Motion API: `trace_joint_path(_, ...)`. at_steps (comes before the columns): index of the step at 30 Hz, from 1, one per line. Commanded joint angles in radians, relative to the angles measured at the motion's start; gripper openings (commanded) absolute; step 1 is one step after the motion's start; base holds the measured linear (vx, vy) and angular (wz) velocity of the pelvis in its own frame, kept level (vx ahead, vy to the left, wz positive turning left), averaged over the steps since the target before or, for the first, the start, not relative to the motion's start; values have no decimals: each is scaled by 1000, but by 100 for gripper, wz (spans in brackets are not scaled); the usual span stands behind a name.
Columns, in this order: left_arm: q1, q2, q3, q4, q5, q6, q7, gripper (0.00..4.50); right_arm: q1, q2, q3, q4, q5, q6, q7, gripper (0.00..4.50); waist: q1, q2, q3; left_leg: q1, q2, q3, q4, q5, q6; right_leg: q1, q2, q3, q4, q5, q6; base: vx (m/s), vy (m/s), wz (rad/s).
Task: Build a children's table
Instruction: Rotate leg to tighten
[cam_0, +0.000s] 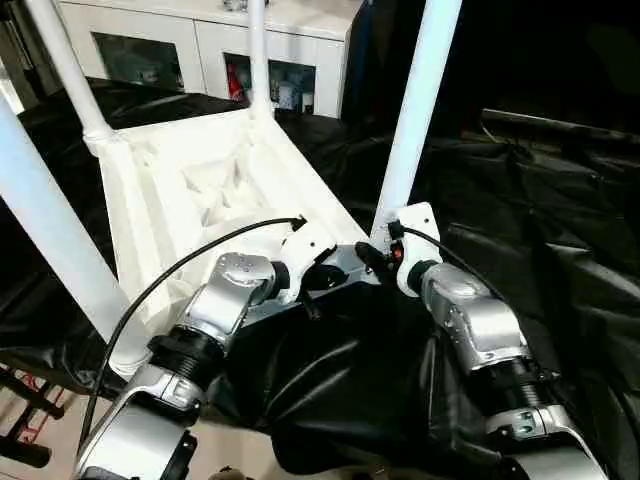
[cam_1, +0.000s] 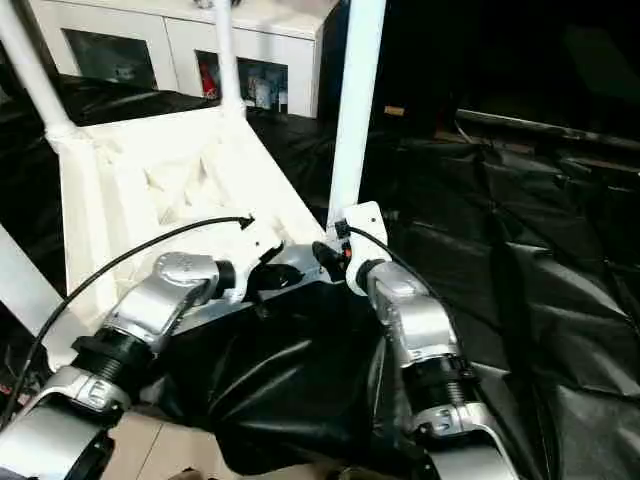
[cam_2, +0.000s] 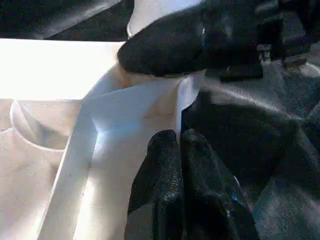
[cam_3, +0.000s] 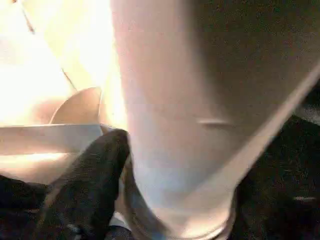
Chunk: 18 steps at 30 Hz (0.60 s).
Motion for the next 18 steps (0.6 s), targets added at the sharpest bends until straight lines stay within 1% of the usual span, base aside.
trace_joint_path(1,-34,-46,-19,-24,-17,-36,-24,0,-6,28,74,5,26,19,84,362,3,-4,-78,-2,15,-2,-75,-184,15,55,-52,46,-76,-368,-116,0,0,0)
trace_joint_path(2,-33,-44,-20,-25,-18,-37,-28,0,-5,24,76,2,26,19,91,374,3,-4,-79,-3,16,-2,-75,-179,17,56,-51,46,-73,-348,-122,0,0,0)
trace_joint_path(3,-20,-25,-30,-41,-26,-42,-66,0,5,-11,93,-25,35,18,158,382,3,-5,-80,-3,16,-1,-74,-170,23,59,-50,47,-69,-314,-135,0,0,0)
trace_joint_path(4,-11,-13,-37,-52,-32,-50,-97,0,10,-33,100,-40,42,20,193,387,5,-4,-80,-3,16,-1,-74,-164,28,60,-51,47,-67,-296,-142,0,0,0)
trace_joint_path(5,-4,-2,-42,-62,-37,-45,-118,0,14,-55,106,-53,47,22,226,395,5,-2,-82,-5,17,-1,-72,-150,36,63,-51,49,-61,-259,-156,0,0,0)
trace_joint_path(6,2,12,-49,-68,-36,-52,-140,0,21,-84,113,-72,59,29,274,412,5,-3,-82,-5,18,-1,-72,-142,44,66,-51,49,-59,-235,-167,0,0,0)
trace_joint_path(7,6,21,-53,-71,-35,-57,-153,0,25,-101,117,-83,65,33,308,424,5,-3,-82,-3,18,1,-70,-140,49,65,-51,50,-58,-225,-173,0,0,0)
trace_joint_path(8,8,27,-55,-74,-35,-57,-164,0,29,-114,121,-92,67,33,328,424,5,-2,-84,-3,18,2,-68,-127,56,65,-51,51,-54,-197,-189,0,0,0)
trace_joint_path(10,18,50,-64,-85,-38,-63,-206,0,45,-166,139,-131,76,35,411,424,10,-1,-84,-2,20,2,-68,-114,64,67,-51,51,-51,-169,-203,0,0,0)
trace_joint_path(11,28,73,-70,-103,-49,-59,-257,0,59,-214,149,-164,82,36,478,424,11,1,-82,0,21,3,-68,-118,68,65,-51,52,-50,-163,-213,0,0,0)
trace_joint_path(12,40,103,-84,-126,-57,-64,-321,0,71,-260,154,-191,91,38,540,424,13,1,-83,2,22,4,-67,-121,70,66,-51,52,-49,-164,-217,0,0,0)
trace_joint_path(14,46,118,-92,-139,-63,-63,-355,0,77,-279,157,-203,93,35,566,424,16,1,-80,2,23,4,-69,-145,70,65,-52,53,-53,-190,-217,0,0,0)
trace_joint_path(15,52,134,-98,-152,-67,-66,-383,0,81,-299,162,-213,96,37,587,424,19,5,-79,5,24,4,-70,-161,62,61,-53,53,-57,-220,-213,0,0,0)
trace_joint_path(16,56,144,-102,-161,-70,-65,-401,0,83,-311,165,-219,98,38,601,424,21,3,-78,6,24,4,-71,-169,57,61,-52,52,-59,-237,-209,0,0,0)
trace_joint_path(18,65,175,-113,-179,-71,-52,-439,0,93,-341,168,-241,108,42,638,424,28,4,-75,11,26,3,-74,-200,38,58,-54,53,-65,-296,-190,0,0,0)
